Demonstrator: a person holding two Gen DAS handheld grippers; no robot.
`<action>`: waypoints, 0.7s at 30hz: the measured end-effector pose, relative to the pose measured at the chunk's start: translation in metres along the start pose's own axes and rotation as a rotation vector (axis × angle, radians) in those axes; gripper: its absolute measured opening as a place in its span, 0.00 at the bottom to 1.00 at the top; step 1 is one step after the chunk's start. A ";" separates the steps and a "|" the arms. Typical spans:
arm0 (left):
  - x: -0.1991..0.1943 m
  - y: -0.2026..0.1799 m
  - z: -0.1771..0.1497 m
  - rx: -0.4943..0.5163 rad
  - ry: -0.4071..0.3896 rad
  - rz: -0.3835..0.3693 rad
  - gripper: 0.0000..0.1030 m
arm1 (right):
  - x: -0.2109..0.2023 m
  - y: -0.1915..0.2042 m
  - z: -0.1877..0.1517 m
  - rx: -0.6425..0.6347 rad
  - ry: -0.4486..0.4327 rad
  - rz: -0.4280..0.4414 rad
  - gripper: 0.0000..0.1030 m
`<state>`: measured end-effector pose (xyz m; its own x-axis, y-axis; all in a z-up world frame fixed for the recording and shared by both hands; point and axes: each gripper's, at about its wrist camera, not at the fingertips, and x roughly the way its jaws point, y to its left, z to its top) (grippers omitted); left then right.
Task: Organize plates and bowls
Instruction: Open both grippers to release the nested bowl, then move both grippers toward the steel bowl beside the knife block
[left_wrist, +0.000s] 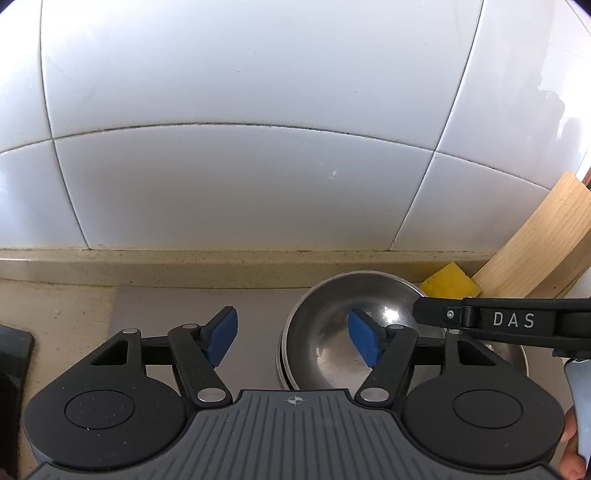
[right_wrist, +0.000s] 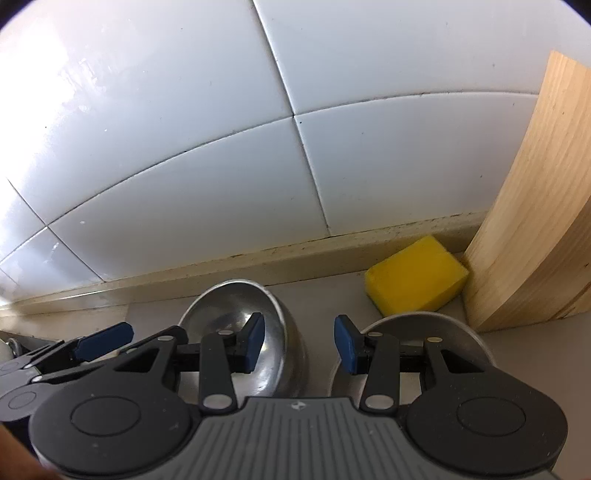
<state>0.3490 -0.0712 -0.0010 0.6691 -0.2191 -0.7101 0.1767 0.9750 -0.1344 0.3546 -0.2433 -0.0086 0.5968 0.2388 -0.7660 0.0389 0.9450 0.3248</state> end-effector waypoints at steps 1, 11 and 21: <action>0.001 0.000 0.000 0.001 0.004 0.003 0.65 | 0.002 0.003 0.001 -0.004 0.002 0.005 0.16; 0.002 0.006 -0.002 -0.002 0.009 0.031 0.67 | 0.008 0.018 0.003 -0.085 -0.014 -0.076 0.16; 0.003 0.004 -0.006 0.017 0.029 0.048 0.69 | 0.018 0.013 -0.002 -0.086 0.019 -0.110 0.16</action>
<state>0.3474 -0.0676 -0.0077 0.6559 -0.1712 -0.7352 0.1572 0.9836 -0.0887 0.3643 -0.2260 -0.0198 0.5771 0.1365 -0.8052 0.0334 0.9812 0.1903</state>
